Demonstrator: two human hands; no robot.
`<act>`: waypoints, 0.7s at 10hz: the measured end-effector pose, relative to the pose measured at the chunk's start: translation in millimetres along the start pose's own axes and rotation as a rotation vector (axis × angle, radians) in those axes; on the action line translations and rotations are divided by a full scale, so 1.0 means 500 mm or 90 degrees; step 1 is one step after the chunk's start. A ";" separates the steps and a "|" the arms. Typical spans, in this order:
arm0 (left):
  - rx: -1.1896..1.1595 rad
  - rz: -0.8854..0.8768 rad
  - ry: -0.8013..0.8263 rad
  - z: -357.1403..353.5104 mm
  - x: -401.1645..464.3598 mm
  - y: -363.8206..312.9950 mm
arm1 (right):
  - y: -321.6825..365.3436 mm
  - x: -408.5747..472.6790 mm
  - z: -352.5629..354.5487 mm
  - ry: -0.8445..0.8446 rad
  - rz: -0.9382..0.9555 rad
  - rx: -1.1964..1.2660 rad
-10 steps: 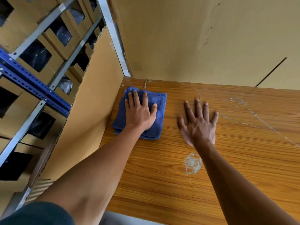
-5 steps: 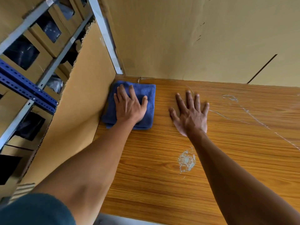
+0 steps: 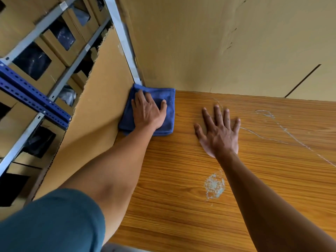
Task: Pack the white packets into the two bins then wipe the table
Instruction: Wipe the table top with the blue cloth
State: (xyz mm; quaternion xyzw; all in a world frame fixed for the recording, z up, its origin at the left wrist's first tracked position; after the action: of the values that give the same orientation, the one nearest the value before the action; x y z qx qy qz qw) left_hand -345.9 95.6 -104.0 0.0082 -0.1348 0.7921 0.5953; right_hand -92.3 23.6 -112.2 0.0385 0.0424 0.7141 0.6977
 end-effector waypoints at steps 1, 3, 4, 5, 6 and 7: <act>0.033 0.001 0.021 0.005 -0.071 0.015 | 0.000 0.000 0.001 0.001 0.002 -0.002; 0.058 -0.021 0.050 0.001 -0.003 0.016 | 0.001 0.001 0.001 -0.002 0.001 0.002; 0.066 -0.021 0.079 -0.009 0.042 0.018 | 0.001 0.002 0.000 -0.003 0.002 -0.002; 0.081 -0.047 0.121 -0.008 0.022 0.030 | 0.000 0.000 0.000 -0.001 0.000 0.001; 0.095 -0.079 0.120 0.005 -0.038 0.045 | 0.000 0.001 0.001 -0.005 -0.001 0.003; 0.098 -0.086 0.128 0.006 -0.045 0.043 | 0.002 0.000 0.000 -0.007 -0.004 0.004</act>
State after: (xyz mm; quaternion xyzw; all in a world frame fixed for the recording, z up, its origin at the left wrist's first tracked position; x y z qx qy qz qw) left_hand -360.3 68.4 -109.5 -0.0164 -0.0127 0.7551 0.6553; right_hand -93.1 23.5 -112.3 0.0441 0.0411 0.7115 0.7001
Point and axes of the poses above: each hand's wrist, its own x-axis towards the middle knuckle, its own z-axis out of the back of the hand, y = z × x, the point moved 3 cm from there along x, towards the middle knuckle, and after that the axes turned 4 degrees about -y, right-handed, at the moved point
